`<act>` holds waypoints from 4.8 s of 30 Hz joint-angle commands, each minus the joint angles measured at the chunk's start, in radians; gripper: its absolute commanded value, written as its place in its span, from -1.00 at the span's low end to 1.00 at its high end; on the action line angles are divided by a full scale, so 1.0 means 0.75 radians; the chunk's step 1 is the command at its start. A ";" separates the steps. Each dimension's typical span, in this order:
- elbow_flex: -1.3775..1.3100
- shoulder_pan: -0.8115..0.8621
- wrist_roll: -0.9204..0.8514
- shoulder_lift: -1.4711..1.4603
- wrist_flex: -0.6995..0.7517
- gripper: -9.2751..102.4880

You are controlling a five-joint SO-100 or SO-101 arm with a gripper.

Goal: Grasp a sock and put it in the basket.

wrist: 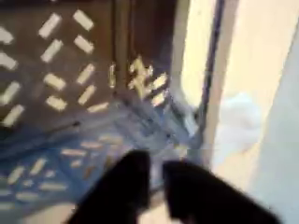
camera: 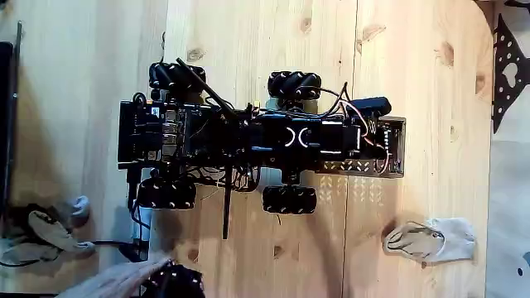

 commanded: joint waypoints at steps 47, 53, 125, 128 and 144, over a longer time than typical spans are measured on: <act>-2.035 0.041 0.712 -1.896 -0.272 -0.83; -2.058 0.061 0.487 -2.174 -0.575 -0.83; -2.442 0.528 -0.309 -3.197 -0.550 -0.25; -2.442 0.567 -0.370 -3.266 -0.581 -0.25; -2.440 0.689 -0.683 -3.592 -0.955 -0.19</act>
